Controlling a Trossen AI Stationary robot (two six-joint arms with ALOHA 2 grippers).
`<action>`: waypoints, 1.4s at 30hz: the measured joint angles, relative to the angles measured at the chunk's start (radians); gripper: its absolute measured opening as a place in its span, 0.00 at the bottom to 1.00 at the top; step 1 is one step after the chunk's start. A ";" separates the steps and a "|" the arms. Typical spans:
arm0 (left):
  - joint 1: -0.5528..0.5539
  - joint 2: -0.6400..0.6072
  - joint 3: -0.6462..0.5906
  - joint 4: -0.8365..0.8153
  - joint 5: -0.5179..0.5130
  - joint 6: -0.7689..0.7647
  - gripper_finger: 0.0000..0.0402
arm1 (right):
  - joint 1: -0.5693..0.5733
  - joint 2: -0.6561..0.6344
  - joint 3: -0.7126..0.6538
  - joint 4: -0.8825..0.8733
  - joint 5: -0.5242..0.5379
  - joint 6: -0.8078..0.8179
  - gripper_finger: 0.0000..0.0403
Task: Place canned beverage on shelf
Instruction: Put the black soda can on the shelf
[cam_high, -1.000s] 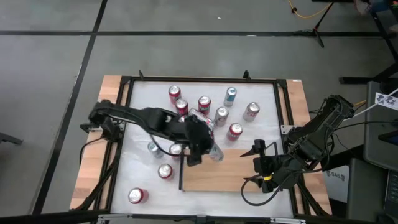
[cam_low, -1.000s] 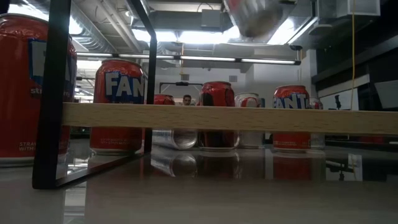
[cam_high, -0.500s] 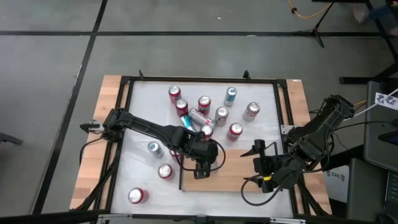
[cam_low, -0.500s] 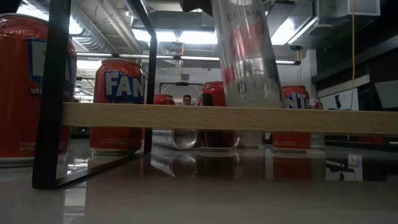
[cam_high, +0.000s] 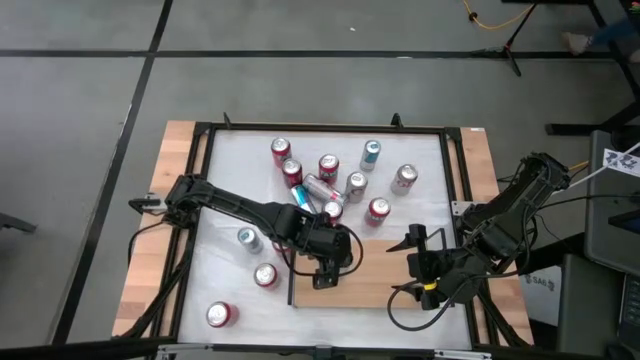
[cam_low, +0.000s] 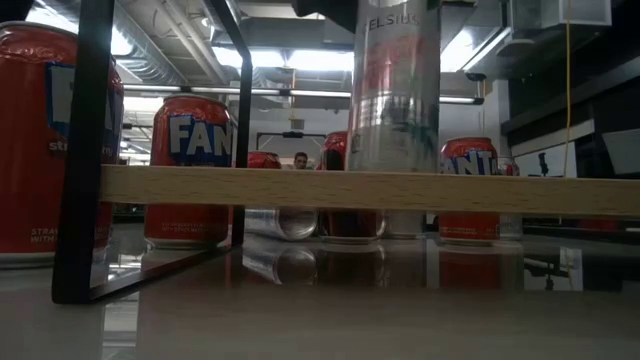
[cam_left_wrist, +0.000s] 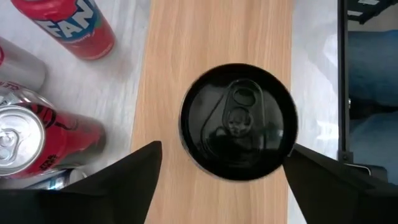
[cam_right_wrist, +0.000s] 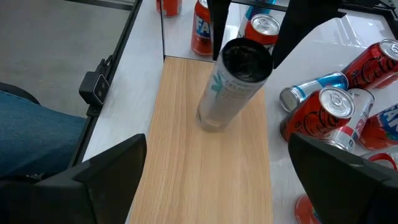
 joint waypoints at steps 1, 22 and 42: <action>0.000 0.000 0.000 -0.001 -0.001 0.000 0.80 | 0.000 0.000 0.000 0.000 0.000 0.000 0.95; -0.021 -0.022 0.036 -0.047 0.037 0.001 0.80 | 0.000 0.000 0.000 0.084 0.046 0.001 0.95; -0.079 -0.062 0.139 -0.335 -0.050 0.001 0.80 | -0.113 0.234 0.000 0.480 0.215 -0.073 0.95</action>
